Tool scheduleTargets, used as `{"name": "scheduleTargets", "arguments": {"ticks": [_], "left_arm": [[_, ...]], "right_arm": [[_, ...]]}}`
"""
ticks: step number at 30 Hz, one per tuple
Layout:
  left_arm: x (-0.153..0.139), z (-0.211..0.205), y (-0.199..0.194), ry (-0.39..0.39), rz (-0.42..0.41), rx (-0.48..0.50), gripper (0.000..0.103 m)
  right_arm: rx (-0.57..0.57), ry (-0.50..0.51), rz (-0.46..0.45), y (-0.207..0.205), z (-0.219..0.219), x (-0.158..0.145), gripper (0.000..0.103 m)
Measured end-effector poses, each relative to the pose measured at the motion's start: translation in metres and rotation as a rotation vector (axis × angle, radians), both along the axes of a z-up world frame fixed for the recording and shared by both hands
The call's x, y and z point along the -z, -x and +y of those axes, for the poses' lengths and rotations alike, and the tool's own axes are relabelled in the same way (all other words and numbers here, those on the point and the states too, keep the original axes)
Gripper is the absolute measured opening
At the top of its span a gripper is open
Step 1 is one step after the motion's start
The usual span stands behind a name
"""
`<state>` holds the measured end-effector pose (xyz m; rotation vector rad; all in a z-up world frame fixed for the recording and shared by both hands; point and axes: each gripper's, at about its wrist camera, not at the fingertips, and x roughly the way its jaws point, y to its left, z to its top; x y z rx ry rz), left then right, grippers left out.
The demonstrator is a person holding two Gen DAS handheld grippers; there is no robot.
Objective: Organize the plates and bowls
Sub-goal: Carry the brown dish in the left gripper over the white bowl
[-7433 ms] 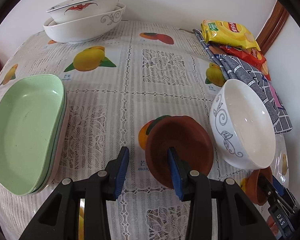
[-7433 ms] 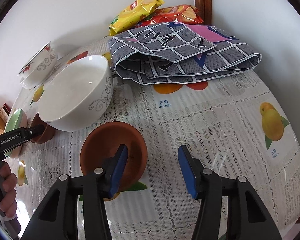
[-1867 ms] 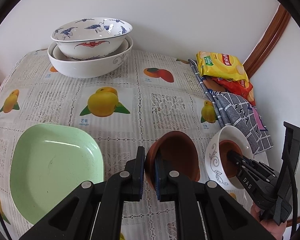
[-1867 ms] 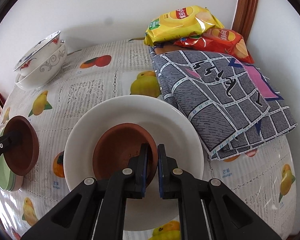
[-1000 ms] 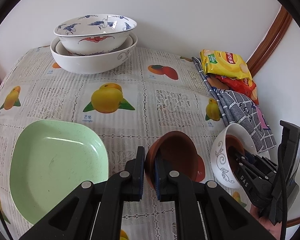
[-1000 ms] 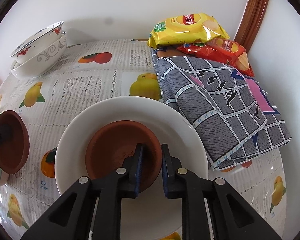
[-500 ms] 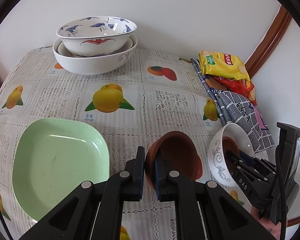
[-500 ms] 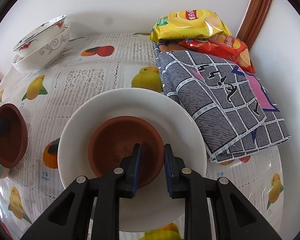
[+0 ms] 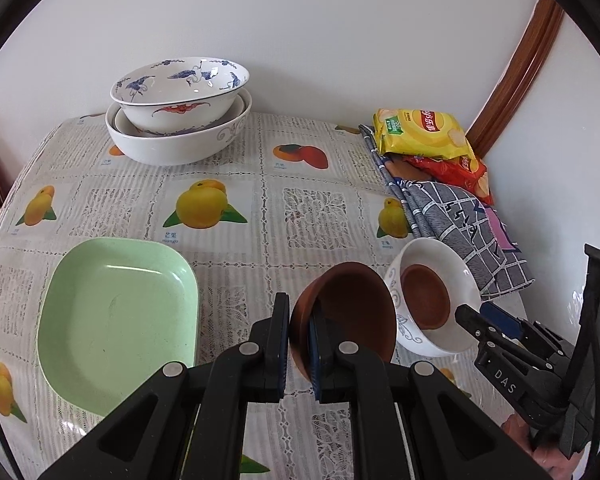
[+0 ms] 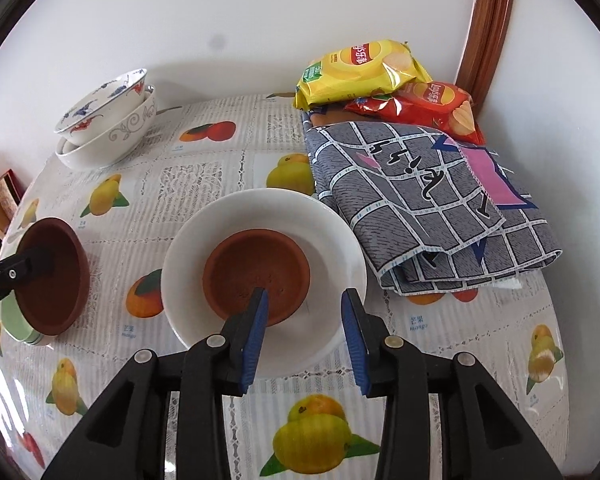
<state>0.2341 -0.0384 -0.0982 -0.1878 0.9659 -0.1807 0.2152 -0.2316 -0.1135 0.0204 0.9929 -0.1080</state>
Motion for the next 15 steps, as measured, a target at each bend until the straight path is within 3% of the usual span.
{"name": "scheduleTargets", "arguments": {"ticks": [15], "left_arm": [[-0.017, -0.041, 0.025, -0.005, -0.037, 0.061, 0.009]], "right_arm": [[0.079, -0.02, -0.065, 0.06, -0.041, -0.028, 0.038]]}}
